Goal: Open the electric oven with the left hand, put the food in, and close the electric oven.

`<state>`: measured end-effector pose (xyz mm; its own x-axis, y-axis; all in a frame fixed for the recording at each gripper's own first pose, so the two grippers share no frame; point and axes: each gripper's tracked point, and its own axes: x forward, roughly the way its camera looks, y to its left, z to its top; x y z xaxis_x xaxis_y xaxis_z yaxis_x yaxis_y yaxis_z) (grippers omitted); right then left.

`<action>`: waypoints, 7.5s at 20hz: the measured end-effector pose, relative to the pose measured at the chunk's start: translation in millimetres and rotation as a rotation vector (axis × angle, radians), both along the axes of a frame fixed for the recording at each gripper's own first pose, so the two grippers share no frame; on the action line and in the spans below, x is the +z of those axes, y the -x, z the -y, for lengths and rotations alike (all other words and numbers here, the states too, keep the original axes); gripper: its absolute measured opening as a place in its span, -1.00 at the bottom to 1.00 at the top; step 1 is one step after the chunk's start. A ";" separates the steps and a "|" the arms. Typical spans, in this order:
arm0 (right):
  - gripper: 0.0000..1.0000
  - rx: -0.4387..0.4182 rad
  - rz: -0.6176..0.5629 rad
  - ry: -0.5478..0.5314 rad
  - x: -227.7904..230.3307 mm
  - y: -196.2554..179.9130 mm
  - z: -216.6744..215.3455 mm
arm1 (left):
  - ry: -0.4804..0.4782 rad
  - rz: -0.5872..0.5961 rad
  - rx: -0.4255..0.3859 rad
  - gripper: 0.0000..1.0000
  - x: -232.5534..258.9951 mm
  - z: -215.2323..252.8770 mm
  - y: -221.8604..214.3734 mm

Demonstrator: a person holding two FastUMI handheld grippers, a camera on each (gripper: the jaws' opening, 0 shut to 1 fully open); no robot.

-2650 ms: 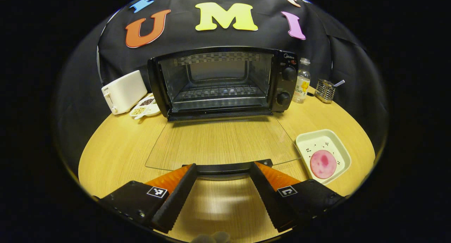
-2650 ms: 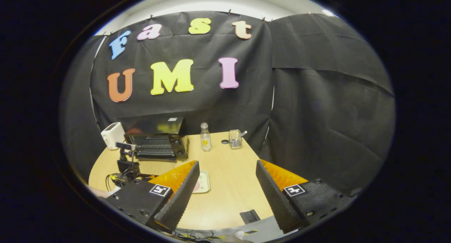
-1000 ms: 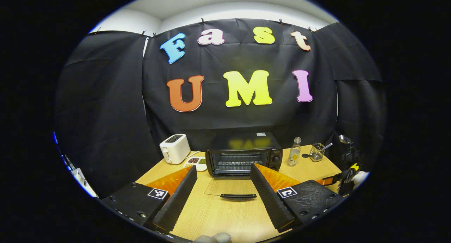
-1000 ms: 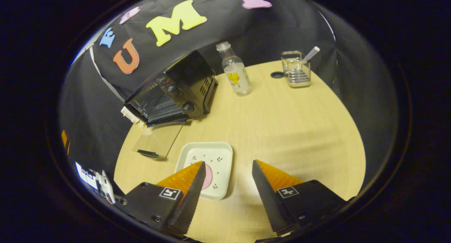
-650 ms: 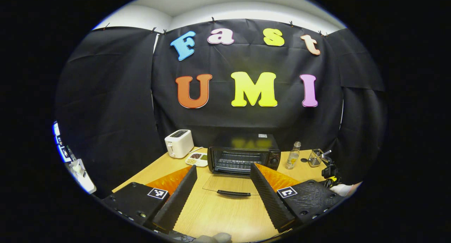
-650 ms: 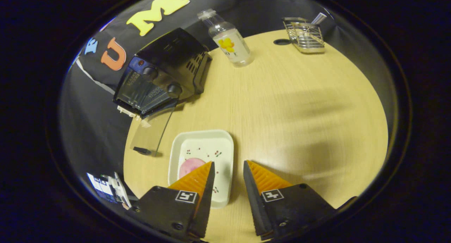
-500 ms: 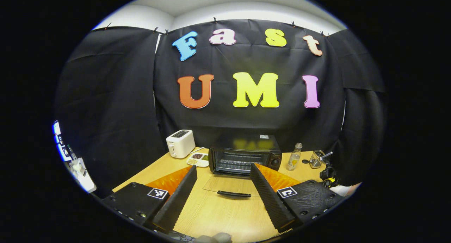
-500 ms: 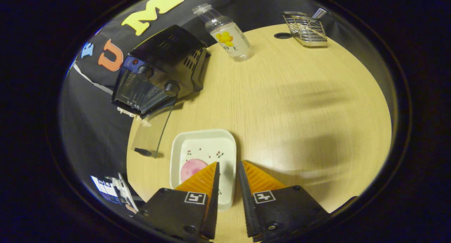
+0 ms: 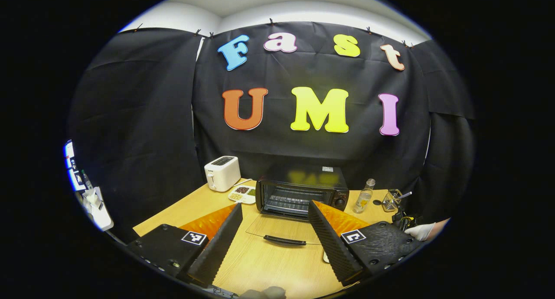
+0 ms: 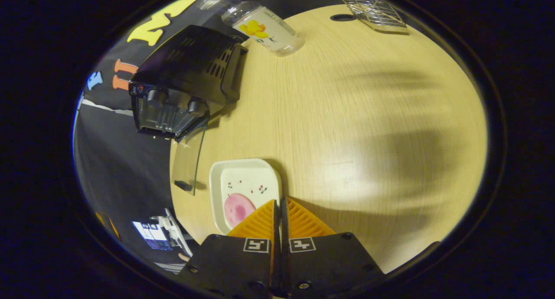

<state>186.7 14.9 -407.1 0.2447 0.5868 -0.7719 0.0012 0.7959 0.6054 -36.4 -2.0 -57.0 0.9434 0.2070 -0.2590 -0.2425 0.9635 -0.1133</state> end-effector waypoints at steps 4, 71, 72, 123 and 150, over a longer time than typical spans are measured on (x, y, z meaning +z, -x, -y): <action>-0.92 -0.003 0.050 -0.061 1.3 0.0 0.0 | -0.009 -0.025 -0.017 0.94 -2.2 1.3 -6.8; 0.12 -0.823 0.364 -0.377 104.2 -145.4 -223.9 | 0.039 -0.128 0.151 0.94 -59.3 -231.7 62.7; 0.14 -0.803 0.386 -0.359 109.7 -138.5 -220.2 | 0.043 -0.127 0.145 0.94 -59.8 -229.9 64.7; 1.00 -0.557 0.929 0.645 301.9 191.4 58.2 | 0.001 -0.383 -0.383 0.94 -319.8 38.6 -99.5; 1.00 -0.692 0.895 0.568 286.8 222.7 53.9 | -0.008 -0.212 -0.446 0.96 -212.9 31.6 -143.4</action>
<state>-36.0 -39.0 -120.3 0.9322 -0.2308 -0.2787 0.2877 0.9398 0.1842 107.0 -33.6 -269.9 0.8672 -0.2026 -0.4549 0.1771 0.9793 -0.0986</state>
